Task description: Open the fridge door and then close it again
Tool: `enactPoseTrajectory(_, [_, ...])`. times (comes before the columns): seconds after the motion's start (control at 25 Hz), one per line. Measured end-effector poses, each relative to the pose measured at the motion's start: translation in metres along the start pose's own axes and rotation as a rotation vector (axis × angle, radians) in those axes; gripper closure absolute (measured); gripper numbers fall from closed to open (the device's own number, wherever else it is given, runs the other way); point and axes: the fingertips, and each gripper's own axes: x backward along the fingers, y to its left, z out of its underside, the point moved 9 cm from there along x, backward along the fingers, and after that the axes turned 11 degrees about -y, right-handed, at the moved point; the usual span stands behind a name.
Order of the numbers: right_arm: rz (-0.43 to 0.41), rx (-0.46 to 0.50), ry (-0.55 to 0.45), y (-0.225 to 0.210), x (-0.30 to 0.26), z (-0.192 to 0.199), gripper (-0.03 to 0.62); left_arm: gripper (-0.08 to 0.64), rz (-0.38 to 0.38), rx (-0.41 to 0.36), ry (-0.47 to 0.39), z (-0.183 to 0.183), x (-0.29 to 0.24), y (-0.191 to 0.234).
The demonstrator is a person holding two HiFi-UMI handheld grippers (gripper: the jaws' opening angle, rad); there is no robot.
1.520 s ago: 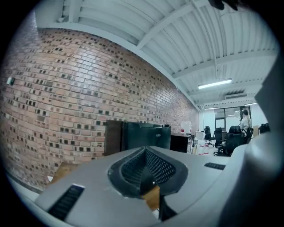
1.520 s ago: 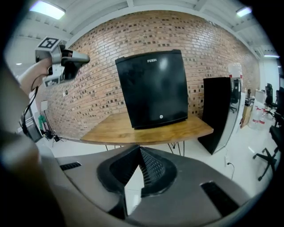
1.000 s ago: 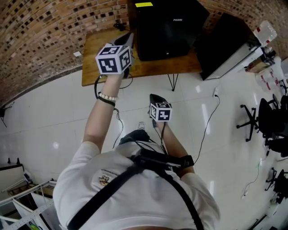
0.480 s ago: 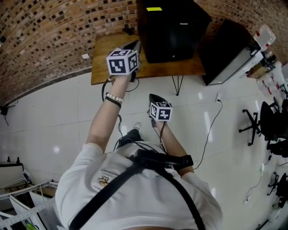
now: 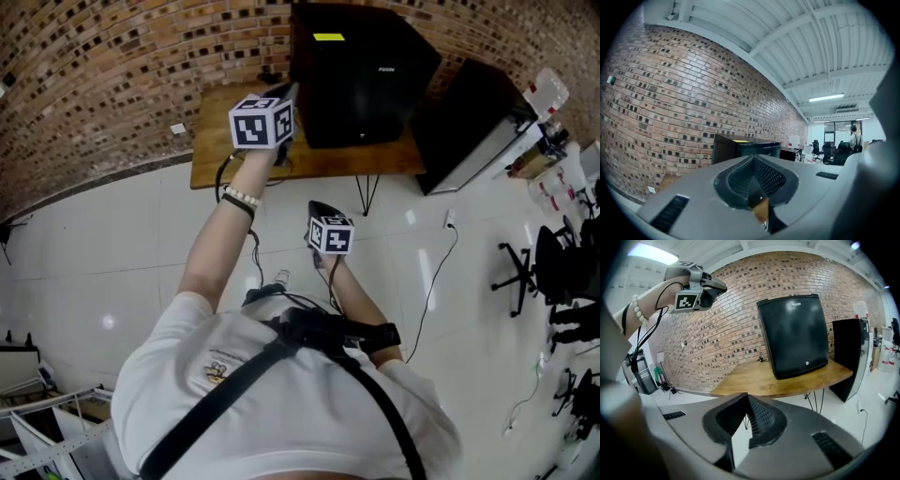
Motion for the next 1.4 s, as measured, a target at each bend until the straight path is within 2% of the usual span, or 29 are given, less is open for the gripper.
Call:
enactPoseTrajectory(0.6, [0.036,-0.014,-0.006,0.006,-0.008,-0.007,0.577,0.559,0.008,0.025,0.034,0.013,-0.001,0.017])
enactPoseTrajectory(1.4, [0.051,0.007,-0.019,0.014,-0.007,-0.012,0.577,0.560,0.072,-0.004,0.061,0.019,-0.006,0.017])
